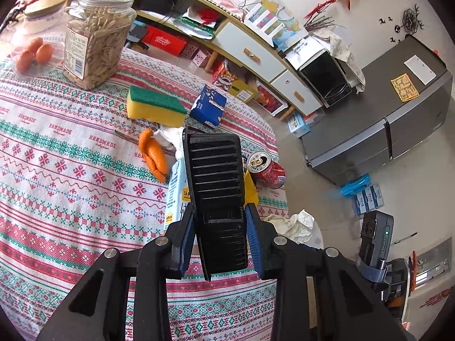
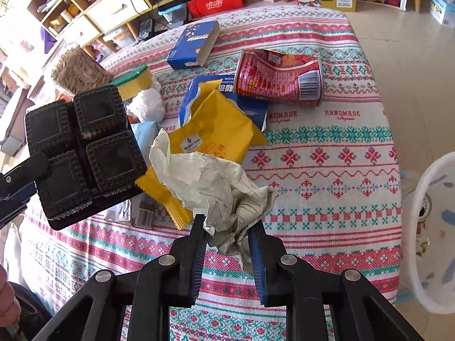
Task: Collect trash
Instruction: 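Carry the black tray with the left tool while the right tool carries the tissue, both releasing into the bin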
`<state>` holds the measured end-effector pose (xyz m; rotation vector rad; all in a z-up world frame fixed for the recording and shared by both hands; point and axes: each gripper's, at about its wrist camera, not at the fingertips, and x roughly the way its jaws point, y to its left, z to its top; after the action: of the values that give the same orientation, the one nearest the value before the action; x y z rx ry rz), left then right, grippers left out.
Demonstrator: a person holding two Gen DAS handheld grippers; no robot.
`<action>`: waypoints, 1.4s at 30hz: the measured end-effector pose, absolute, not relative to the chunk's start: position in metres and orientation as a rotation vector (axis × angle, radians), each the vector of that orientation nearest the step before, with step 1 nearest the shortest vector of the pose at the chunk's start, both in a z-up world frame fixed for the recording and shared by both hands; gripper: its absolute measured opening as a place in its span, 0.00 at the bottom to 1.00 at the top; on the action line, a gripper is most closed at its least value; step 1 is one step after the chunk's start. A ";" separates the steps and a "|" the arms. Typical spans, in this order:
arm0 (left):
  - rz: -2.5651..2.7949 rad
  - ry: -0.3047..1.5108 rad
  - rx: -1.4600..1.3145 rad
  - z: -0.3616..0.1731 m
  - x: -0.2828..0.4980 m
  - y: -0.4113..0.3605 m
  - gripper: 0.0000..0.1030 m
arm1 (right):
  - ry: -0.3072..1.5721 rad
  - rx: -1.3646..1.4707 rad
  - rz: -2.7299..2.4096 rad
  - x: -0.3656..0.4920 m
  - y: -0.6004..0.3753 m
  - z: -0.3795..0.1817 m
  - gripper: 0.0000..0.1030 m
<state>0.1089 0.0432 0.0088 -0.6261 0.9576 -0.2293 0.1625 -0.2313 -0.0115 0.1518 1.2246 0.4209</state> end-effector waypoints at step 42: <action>-0.515 0.978 -0.406 0.028 0.095 -0.180 0.35 | 1.095 0.396 -0.010 0.134 -0.431 0.039 0.26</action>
<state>0.0946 -0.1804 0.0275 -0.4060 0.9782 -0.5149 0.1338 -0.4310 0.0393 0.3958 1.0946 -0.0100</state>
